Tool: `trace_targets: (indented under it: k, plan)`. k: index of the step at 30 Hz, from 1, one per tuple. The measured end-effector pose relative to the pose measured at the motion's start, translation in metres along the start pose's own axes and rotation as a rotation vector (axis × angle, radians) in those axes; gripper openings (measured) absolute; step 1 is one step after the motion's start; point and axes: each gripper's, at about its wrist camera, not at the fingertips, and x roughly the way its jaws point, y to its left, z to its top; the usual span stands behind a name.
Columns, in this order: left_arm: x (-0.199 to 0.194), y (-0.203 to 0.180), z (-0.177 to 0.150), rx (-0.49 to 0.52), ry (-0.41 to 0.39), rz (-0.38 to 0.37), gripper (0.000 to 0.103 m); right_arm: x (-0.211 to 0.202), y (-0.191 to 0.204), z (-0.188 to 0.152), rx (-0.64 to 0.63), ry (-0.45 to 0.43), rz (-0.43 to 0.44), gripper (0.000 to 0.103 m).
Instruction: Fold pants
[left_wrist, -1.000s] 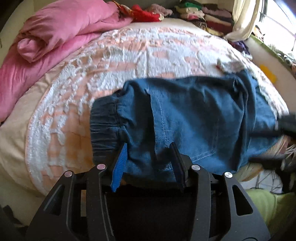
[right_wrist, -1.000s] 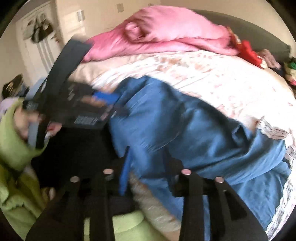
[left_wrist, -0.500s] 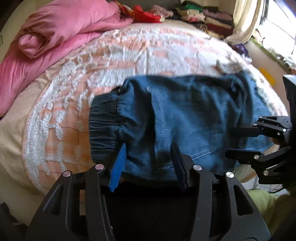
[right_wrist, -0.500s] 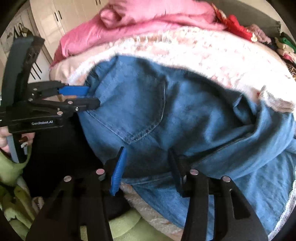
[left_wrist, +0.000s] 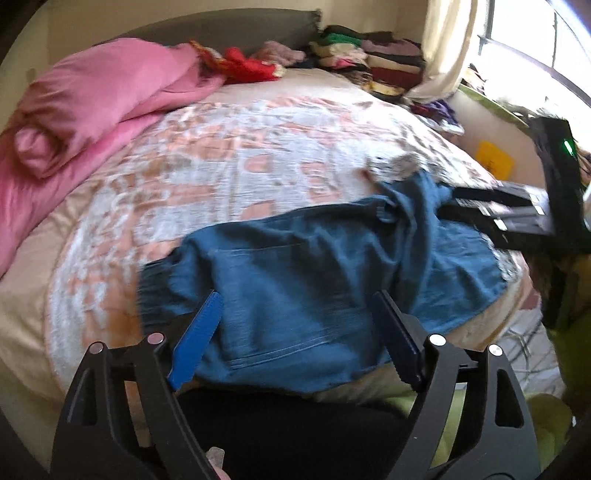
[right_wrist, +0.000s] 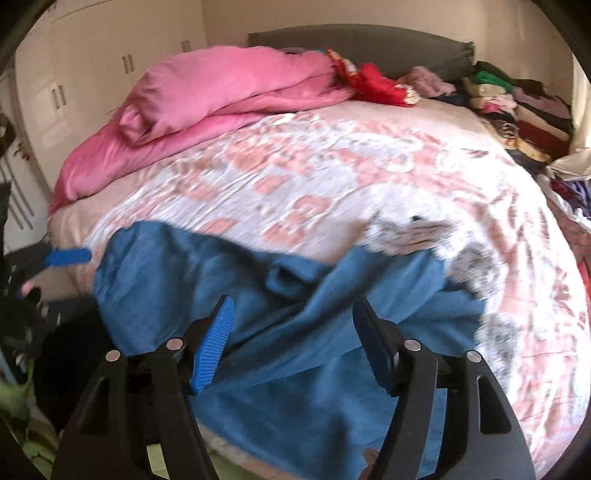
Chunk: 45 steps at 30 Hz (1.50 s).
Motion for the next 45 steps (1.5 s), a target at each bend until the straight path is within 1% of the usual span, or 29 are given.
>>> trace_targets:
  k: [2, 3, 5, 9, 11, 12, 13, 14, 16, 18, 19, 21, 23, 24, 25, 26, 27, 28, 30, 31, 33, 35, 37, 39, 45]
  plan:
    - [0.011, -0.013, 0.003, 0.018, 0.022, -0.040, 0.076, 0.004, -0.009, 0.008, 0.009, 0.000, -0.020, 0.065]
    - [0.016, -0.019, 0.004, 0.023, 0.031, -0.056, 0.076, 0.006, -0.012, 0.012, 0.012, 0.001, -0.028, 0.071]
    - [0.030, -0.031, 0.006, 0.026, 0.064, -0.104, 0.076, 0.011, -0.020, 0.020, 0.015, 0.003, -0.049, 0.075]
    - [0.057, -0.049, 0.008, 0.028, 0.135, -0.183, 0.076, 0.031, -0.027, 0.039, 0.007, 0.019, -0.060, 0.076]
    - [0.066, -0.057, 0.009, 0.036, 0.155, -0.195, 0.076, 0.045, -0.030, 0.047, 0.011, 0.047, -0.079, 0.076]
    - [0.073, -0.062, 0.011, 0.042, 0.168, -0.208, 0.075, 0.052, -0.032, 0.051, 0.006, 0.055, -0.072, 0.076]
    - [0.077, -0.065, 0.012, 0.049, 0.175, -0.219, 0.073, 0.059, -0.033, 0.055, 0.004, 0.063, -0.072, 0.076]
    - [0.085, -0.069, 0.013, 0.044, 0.188, -0.234, 0.069, 0.069, -0.036, 0.059, 0.003, 0.079, -0.083, 0.076]
    - [0.096, -0.071, 0.015, 0.022, 0.209, -0.263, 0.065, 0.092, -0.043, 0.065, 0.017, 0.119, -0.107, 0.075]
    - [0.108, -0.073, 0.016, -0.009, 0.232, -0.288, 0.057, 0.112, -0.049, 0.069, 0.035, 0.161, -0.132, 0.075]
    - [0.112, -0.075, 0.015, -0.013, 0.238, -0.289, 0.054, 0.122, -0.051, 0.071, 0.043, 0.179, -0.149, 0.075]
    - [0.119, -0.078, 0.013, -0.011, 0.243, -0.285, 0.044, 0.139, -0.054, 0.073, 0.049, 0.204, -0.167, 0.074]
    - [0.124, -0.081, 0.009, -0.003, 0.240, -0.278, 0.043, 0.153, -0.058, 0.073, 0.058, 0.226, -0.193, 0.074]
    - [0.125, -0.083, 0.007, 0.003, 0.235, -0.276, 0.043, 0.161, -0.061, 0.072, 0.064, 0.241, -0.202, 0.068]
    - [0.125, -0.083, 0.006, 0.010, 0.227, -0.276, 0.043, 0.167, -0.064, 0.070, 0.068, 0.253, -0.213, 0.064]
    - [0.125, -0.084, 0.004, 0.016, 0.221, -0.275, 0.043, 0.170, -0.066, 0.068, 0.063, 0.247, -0.215, 0.059]
    - [0.123, -0.085, 0.003, 0.024, 0.216, -0.275, 0.043, 0.171, -0.067, 0.068, 0.058, 0.240, -0.216, 0.049]
    - [0.122, -0.086, 0.002, 0.033, 0.212, -0.272, 0.043, 0.170, -0.069, 0.068, 0.051, 0.226, -0.222, 0.044]
    - [0.122, -0.088, -0.001, 0.049, 0.203, -0.265, 0.043, 0.165, -0.075, 0.069, 0.055, 0.211, -0.222, 0.013]
    - [0.121, -0.090, -0.001, 0.055, 0.199, -0.263, 0.043, 0.160, -0.079, 0.068, 0.065, 0.201, -0.208, 0.011]
    - [0.119, -0.094, -0.004, 0.061, 0.191, -0.262, 0.043, 0.145, -0.090, 0.066, 0.113, 0.162, -0.150, 0.010]
    - [0.118, -0.094, -0.003, 0.064, 0.183, -0.260, 0.043, 0.128, -0.097, 0.064, 0.141, 0.133, -0.142, 0.009]
    - [0.119, -0.095, -0.004, 0.065, 0.177, -0.260, 0.046, 0.108, -0.101, 0.059, 0.166, 0.094, -0.129, 0.009]
    - [0.117, -0.097, -0.006, 0.074, 0.168, -0.250, 0.053, 0.082, -0.107, 0.053, 0.199, 0.048, -0.122, 0.009]
    - [0.115, -0.100, -0.005, 0.094, 0.137, -0.202, 0.054, 0.007, -0.115, 0.032, 0.265, -0.063, -0.118, 0.009]
